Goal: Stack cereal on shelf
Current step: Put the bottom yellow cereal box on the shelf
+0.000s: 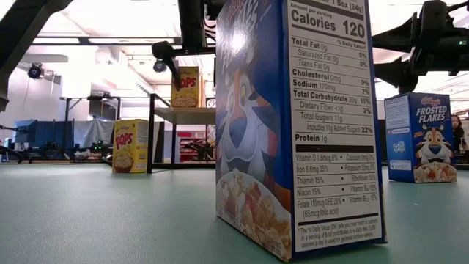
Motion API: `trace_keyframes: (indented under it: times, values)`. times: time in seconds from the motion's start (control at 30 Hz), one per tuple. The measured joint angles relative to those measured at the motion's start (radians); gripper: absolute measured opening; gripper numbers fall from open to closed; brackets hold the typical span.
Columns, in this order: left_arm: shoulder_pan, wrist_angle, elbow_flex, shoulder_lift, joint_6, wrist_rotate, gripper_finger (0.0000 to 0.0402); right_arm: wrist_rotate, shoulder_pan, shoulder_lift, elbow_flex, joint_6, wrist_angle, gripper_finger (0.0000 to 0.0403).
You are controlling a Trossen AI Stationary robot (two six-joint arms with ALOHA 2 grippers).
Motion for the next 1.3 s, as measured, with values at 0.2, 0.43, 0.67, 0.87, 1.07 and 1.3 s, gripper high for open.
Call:
trace_keyframes:
  times: [0.2,0.43,0.67,0.87,1.07,1.3]
  values:
    - [0.000,0.008,-0.003,0.000,0.002,-0.014,0.0398,0.000,0.000,0.000,0.000,0.000,0.000,0.0384]
    - [-0.007,0.007,-0.004,0.009,-0.019,0.007,0.0398,0.000,0.000,0.000,0.000,0.000,0.000,0.0384]
    - [-0.009,0.019,-0.019,0.045,-0.035,0.013,0.0398,0.000,0.000,0.000,0.000,0.000,0.000,0.0384]
    - [-0.009,0.032,-0.022,0.057,-0.035,0.013,0.0398,0.000,0.000,0.000,0.000,0.000,0.000,0.0384]
    - [-0.008,0.034,-0.024,0.059,-0.036,-0.011,0.0398,0.000,0.000,0.000,0.000,0.000,0.000,0.0384]
    - [-0.005,0.049,-0.024,0.059,-0.040,-0.034,0.0398,0.000,0.000,0.000,0.000,0.000,0.000,0.0384]
